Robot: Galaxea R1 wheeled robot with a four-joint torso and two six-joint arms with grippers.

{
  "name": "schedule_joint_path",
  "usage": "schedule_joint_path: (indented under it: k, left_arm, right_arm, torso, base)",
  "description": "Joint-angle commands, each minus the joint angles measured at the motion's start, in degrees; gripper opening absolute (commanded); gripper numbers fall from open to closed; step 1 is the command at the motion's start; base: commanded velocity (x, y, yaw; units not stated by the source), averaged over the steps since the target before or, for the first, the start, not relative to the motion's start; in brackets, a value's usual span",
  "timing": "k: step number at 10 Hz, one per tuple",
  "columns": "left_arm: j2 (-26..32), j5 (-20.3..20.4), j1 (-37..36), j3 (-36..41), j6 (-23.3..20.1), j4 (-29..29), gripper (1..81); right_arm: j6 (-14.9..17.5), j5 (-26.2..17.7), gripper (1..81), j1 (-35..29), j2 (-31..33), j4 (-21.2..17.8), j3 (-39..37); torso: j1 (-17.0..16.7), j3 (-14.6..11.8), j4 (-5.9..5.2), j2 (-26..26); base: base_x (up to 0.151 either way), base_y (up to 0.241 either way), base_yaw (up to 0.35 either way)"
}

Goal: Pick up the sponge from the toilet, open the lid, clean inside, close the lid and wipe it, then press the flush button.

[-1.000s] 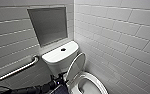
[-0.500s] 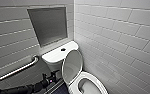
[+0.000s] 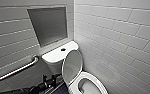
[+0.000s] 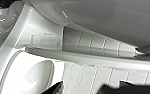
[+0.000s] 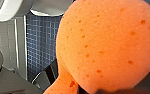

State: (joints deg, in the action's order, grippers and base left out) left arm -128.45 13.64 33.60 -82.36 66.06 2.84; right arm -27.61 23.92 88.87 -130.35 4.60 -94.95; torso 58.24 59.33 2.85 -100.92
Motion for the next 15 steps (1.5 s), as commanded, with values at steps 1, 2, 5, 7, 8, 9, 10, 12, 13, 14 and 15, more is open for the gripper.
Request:
schedule_joint_path:
  k: [1,2,5,7,8,9,10,12,13,14,15]
  left_arm:
    - [6.25,-10.33,-2.54,12.26,-0.05,-25.95,81.1]
    - [8.10,-15.63,-0.43,16.41,-0.23,-32.93,81.1]
    - [13.21,-25.66,11.58,25.40,-0.58,-49.39,81.1]
    - [13.66,-26.21,24.00,25.23,-1.90,-57.13,81.1]
    - [13.13,-25.59,30.05,23.82,-1.73,-61.11,81.1]
    - [11.72,-25.15,34.89,22.24,-1.81,-63.22,81.1]
    - [8.48,-24.46,39.03,18.65,-1.81,-65.94,81.1]
    - [3.02,-21.92,43.70,11.45,-1.81,-67.18,81.1]
    - [2.06,-17.79,45.37,8.81,-1.81,-67.52,81.1]
    - [1.44,-15.84,46.69,7.30,-1.90,-67.53,81.1]
    - [0.38,-15.84,48.00,5.90,-1.90,-67.62,81.1]
  right_arm:
    - [-0.25,-2.74,1.0,-1.01,2.97,1.99,1.80]
    - [-0.25,-2.74,1.0,-0.84,3.14,2.08,1.97]
    - [0.19,-2.82,1.0,-0.75,3.76,3.49,3.21]
    - [0.19,-2.74,1.0,-0.31,4.02,3.75,4.08]
    - [0.19,-2.74,1.0,-0.31,4.55,3.84,5.05]
    - [0.19,-2.30,1.0,-0.31,5.69,4.37,7.07]
    - [0.19,-0.19,1.0,-0.31,7.88,4.54,10.14]
    - [0.19,3.42,1.0,-1.36,11.83,5.33,15.23]
    - [0.19,3.42,1.0,-2.94,13.86,5.60,17.78]
    - [0.19,3.24,1.0,-4.43,15.44,5.60,20.07]
    - [0.19,2.89,1.0,-6.10,16.50,5.60,21.75]
  torso:
    - [0.00,0.00,0.00,0.00]
    - [0.00,-0.02,0.00,0.00]
    - [0.00,-0.02,0.00,0.00]
    - [0.00,-0.02,0.00,0.00]
    - [0.00,-0.05,0.00,0.00]
    - [0.00,-0.05,0.00,0.00]
    - [0.00,-0.07,0.00,0.00]
    - [0.00,-0.11,0.00,0.00]
    - [0.00,-0.13,0.00,0.00]
    - [0.00,-0.13,0.00,-0.02]
    - [0.00,-0.15,0.00,-0.02]
  base:
    - [0.000,0.000,0.000]
    - [0.000,0.000,0.000]
    - [0.000,0.000,0.000]
    - [0.000,0.000,0.000]
    - [0.000,0.000,0.000]
    - [0.000,0.000,0.000]
    - [0.000,0.000,0.000]
    - [0.000,0.000,0.000]
    - [0.000,0.000,0.000]
    - [0.000,0.000,0.000]
    - [0.000,0.000,0.000]
